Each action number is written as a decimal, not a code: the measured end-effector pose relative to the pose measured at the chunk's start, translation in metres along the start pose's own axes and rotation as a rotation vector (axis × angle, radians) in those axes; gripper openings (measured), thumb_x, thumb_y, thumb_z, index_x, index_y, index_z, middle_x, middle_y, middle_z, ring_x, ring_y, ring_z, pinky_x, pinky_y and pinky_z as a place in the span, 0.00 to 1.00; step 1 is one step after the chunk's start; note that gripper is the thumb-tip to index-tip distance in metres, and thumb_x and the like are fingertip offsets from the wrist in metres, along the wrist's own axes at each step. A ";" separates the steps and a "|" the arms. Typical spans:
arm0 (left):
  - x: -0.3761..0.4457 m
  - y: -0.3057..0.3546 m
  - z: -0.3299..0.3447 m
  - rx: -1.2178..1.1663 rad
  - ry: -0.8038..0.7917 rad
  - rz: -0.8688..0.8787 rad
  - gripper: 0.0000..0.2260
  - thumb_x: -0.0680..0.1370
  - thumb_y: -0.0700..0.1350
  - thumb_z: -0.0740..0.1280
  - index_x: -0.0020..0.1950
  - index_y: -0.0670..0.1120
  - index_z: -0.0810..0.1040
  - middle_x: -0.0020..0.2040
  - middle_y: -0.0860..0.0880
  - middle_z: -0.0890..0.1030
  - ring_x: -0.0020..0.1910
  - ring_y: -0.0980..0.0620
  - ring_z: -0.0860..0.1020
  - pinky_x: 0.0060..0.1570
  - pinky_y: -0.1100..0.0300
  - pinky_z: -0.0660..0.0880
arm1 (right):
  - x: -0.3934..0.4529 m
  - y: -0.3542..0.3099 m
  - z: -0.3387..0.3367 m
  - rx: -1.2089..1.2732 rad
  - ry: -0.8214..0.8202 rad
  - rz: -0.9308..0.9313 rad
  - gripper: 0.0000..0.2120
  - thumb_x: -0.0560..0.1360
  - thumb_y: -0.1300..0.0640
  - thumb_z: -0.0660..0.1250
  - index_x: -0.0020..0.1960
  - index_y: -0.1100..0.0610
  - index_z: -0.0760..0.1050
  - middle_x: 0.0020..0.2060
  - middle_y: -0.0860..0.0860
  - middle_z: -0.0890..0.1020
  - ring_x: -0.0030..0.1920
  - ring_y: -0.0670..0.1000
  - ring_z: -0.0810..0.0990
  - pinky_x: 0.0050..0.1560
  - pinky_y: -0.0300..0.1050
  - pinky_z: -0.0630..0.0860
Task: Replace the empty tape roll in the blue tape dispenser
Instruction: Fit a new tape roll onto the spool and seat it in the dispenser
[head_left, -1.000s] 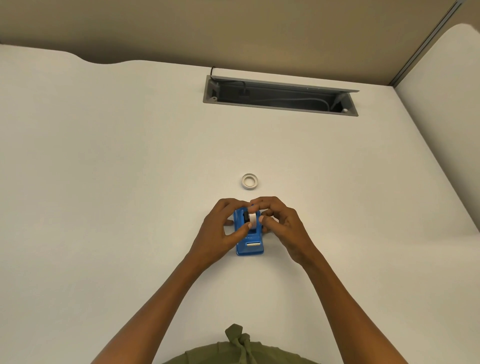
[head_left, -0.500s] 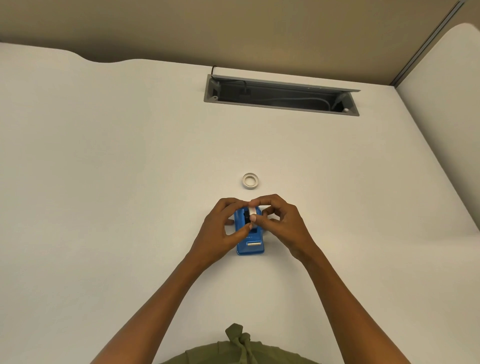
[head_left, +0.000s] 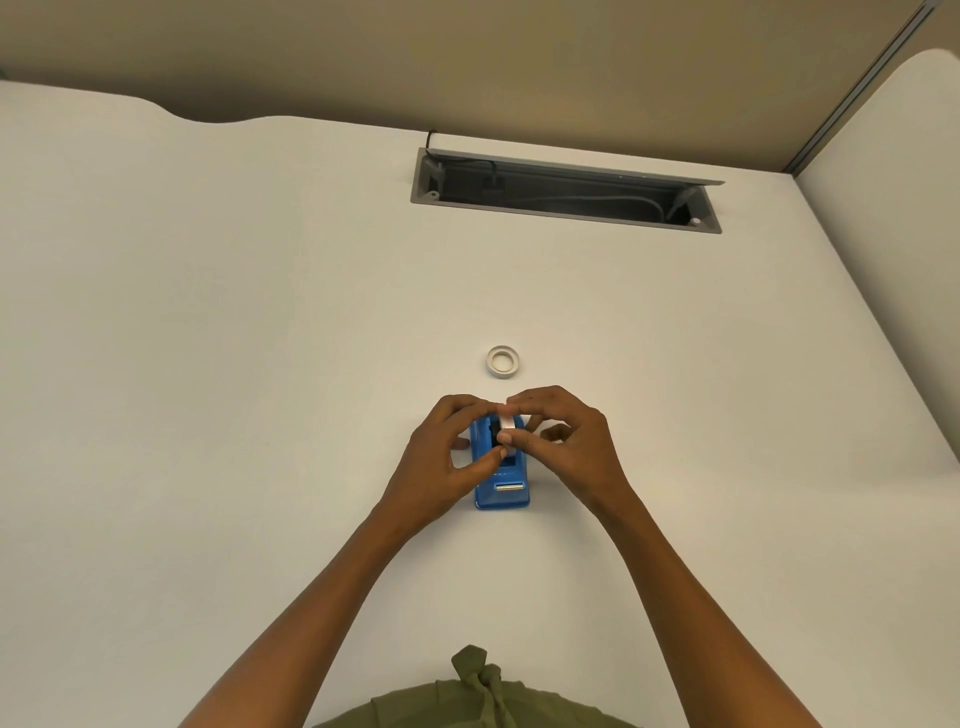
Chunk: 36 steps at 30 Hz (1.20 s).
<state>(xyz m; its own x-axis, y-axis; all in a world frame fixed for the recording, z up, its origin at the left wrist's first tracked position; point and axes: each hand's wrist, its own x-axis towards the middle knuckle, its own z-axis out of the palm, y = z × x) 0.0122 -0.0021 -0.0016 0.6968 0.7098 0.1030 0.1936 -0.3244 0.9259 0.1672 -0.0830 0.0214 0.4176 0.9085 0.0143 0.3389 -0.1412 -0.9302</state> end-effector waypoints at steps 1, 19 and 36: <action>0.000 0.000 0.000 0.003 -0.002 0.001 0.19 0.73 0.43 0.71 0.59 0.57 0.71 0.56 0.55 0.72 0.54 0.65 0.73 0.48 0.75 0.73 | 0.000 0.000 -0.001 -0.044 0.008 -0.031 0.13 0.66 0.57 0.76 0.50 0.54 0.83 0.48 0.48 0.81 0.43 0.45 0.78 0.38 0.37 0.76; 0.001 -0.003 0.000 0.019 -0.011 0.002 0.19 0.72 0.46 0.71 0.57 0.63 0.69 0.54 0.64 0.70 0.55 0.69 0.71 0.48 0.76 0.73 | 0.004 -0.006 -0.006 0.009 0.012 0.006 0.06 0.69 0.59 0.74 0.46 0.56 0.84 0.43 0.52 0.83 0.44 0.46 0.81 0.40 0.40 0.79; 0.001 -0.002 -0.001 0.026 -0.020 0.006 0.20 0.72 0.45 0.71 0.57 0.64 0.70 0.54 0.64 0.70 0.55 0.69 0.71 0.48 0.76 0.72 | 0.003 -0.008 -0.003 -0.032 0.026 -0.046 0.06 0.68 0.57 0.75 0.44 0.53 0.84 0.41 0.47 0.83 0.41 0.45 0.81 0.37 0.34 0.77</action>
<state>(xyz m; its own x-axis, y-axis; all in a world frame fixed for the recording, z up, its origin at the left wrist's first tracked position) 0.0117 -0.0002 -0.0032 0.7115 0.6954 0.1009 0.2070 -0.3446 0.9156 0.1682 -0.0808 0.0305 0.4227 0.9038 0.0669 0.3848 -0.1122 -0.9162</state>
